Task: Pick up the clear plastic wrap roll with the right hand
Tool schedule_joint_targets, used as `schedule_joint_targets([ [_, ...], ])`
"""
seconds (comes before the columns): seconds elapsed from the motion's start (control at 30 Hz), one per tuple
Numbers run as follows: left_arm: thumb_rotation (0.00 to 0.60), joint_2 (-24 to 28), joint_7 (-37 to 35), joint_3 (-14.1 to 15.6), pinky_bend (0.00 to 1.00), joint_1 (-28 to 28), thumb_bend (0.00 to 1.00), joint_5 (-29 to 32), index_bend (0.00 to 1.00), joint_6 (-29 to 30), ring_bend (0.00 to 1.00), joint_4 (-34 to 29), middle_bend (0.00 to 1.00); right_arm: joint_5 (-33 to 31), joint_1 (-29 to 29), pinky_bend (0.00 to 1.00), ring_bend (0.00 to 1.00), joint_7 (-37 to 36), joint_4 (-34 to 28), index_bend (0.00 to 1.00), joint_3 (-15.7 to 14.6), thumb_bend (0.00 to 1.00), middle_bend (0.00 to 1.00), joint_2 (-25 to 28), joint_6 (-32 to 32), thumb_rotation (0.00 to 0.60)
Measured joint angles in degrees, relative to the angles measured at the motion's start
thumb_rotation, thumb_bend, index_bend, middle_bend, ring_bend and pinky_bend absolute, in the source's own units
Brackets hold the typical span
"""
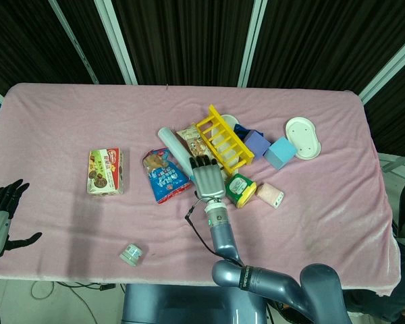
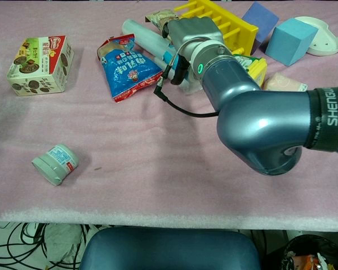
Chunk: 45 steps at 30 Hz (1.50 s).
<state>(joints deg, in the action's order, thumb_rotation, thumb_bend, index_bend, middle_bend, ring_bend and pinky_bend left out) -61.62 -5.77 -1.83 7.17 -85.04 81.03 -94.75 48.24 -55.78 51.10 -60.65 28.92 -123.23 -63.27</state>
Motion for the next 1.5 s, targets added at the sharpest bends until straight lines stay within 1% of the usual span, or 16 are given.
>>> schedule_joint_targets([
  [0.03,0.600,0.0,0.0,0.0,0.00,0.0,0.00,0.0,0.00,0.0,0.00,0.0,0.00,0.1,0.1,0.76,0.69,-0.2,-0.3,0.75,-0.2,0.43,0.69,0.2,0.0,0.600],
  [0.1,0.600,0.0,-0.1,0.0,0.00,0.0,0.00,-0.1,0.00,0.0,0.00,0.0,0.00,0.7,0.4,0.82,0.76,-1.2,-1.1,0.81,-0.5,0.44,0.74,0.5,-0.1,0.600],
  [0.13,0.600,0.0,-0.1,0.0,0.00,0.0,0.00,-0.1,0.00,0.0,0.00,0.0,0.00,1.1,0.6,0.84,0.79,-1.8,-1.6,0.84,-0.7,0.44,0.76,0.8,-0.2,0.600],
  [0.2,0.600,0.0,-0.2,0.0,0.00,0.0,0.00,-0.1,0.00,0.0,0.00,0.0,0.00,2.3,1.0,0.86,0.81,-3.5,-2.8,0.85,-1.2,0.45,0.77,1.3,-0.6,0.600],
  [0.47,0.600,-0.1,0.0,0.0,0.00,-0.1,0.00,-0.2,0.00,0.3,0.00,0.0,0.00,7.7,2.5,0.86,0.81,-8.2,-8.3,0.86,-2.3,0.45,0.78,4.4,-4.0,0.600],
  [0.67,0.600,-0.4,0.5,0.0,0.00,-0.2,0.00,-0.5,0.00,0.9,0.00,0.1,0.00,10.3,3.9,0.86,0.81,-10.8,-14.7,0.86,-1.3,0.45,0.78,8.0,-6.9,0.600],
  [0.77,0.600,-0.6,0.7,0.0,0.00,-0.3,0.00,-0.6,0.00,1.2,0.00,0.1,0.00,11.7,5.2,0.86,0.81,-12.5,-19.2,0.86,-0.6,0.45,0.78,10.6,-8.8,0.600],
  [0.9,0.600,-0.7,0.9,0.0,0.00,-0.4,0.00,-1.0,0.00,1.8,0.00,0.2,0.00,13.1,8.5,0.86,0.81,-15.5,-26.6,0.86,-0.1,0.45,0.78,14.8,-11.5,0.600],
  [1.03,0.600,-0.9,1.0,0.1,0.00,-0.7,0.00,-1.6,0.00,2.5,0.00,0.3,0.00,14.5,13.1,0.86,0.81,-18.5,-34.1,0.86,-0.9,0.45,0.77,19.8,-13.9,0.600],
  [1.07,0.600,-0.9,1.1,0.1,0.00,-0.7,0.00,-1.8,0.00,2.8,0.00,0.3,0.00,14.9,14.5,0.86,0.81,-19.3,-36.1,0.86,-1.4,0.45,0.77,21.2,-14.5,0.600],
  [1.1,0.600,-1.0,1.2,0.1,0.00,-0.8,0.00,-2.0,0.00,3.0,0.00,0.4,0.00,15.8,16.9,0.86,0.81,-20.8,-39.4,0.86,-2.5,0.45,0.77,23.8,-15.4,0.600],
  [1.17,0.600,-1.2,1.6,0.1,0.00,-1.0,0.00,-2.4,0.00,3.7,0.00,0.7,0.00,16.9,19.5,0.86,0.81,-22.5,-42.9,0.86,-4.0,0.45,0.77,26.8,-16.3,0.600],
  [1.27,0.600,-1.5,2.1,0.2,0.00,-1.2,0.00,-3.0,0.00,4.3,0.00,1.1,0.00,20.2,25.1,0.86,0.81,-27.0,-49.0,0.86,-8.0,0.45,0.77,33.3,-18.2,0.600],
  [1.3,0.600,-1.6,2.3,0.2,0.00,-1.2,0.00,-3.1,0.00,4.5,0.00,1.1,0.00,21.8,27.3,0.86,0.81,-29.1,-50.8,0.86,-9.9,0.45,0.77,35.9,-18.9,0.600],
  [1.4,0.600,-1.9,2.6,0.3,0.00,-1.4,0.00,-3.3,0.00,4.8,0.00,1.2,0.00,26.3,31.8,0.86,0.81,-34.9,-53.9,0.86,-14.7,0.45,0.77,41.7,-20.4,0.600],
  [1.5,0.600,-1.9,2.7,0.3,0.00,-1.5,0.00,-3.3,0.00,4.9,0.00,1.1,0.00,30.9,35.6,0.86,0.81,-40.6,-55.2,0.86,-19.0,0.45,0.77,46.0,-21.9,0.600],
])
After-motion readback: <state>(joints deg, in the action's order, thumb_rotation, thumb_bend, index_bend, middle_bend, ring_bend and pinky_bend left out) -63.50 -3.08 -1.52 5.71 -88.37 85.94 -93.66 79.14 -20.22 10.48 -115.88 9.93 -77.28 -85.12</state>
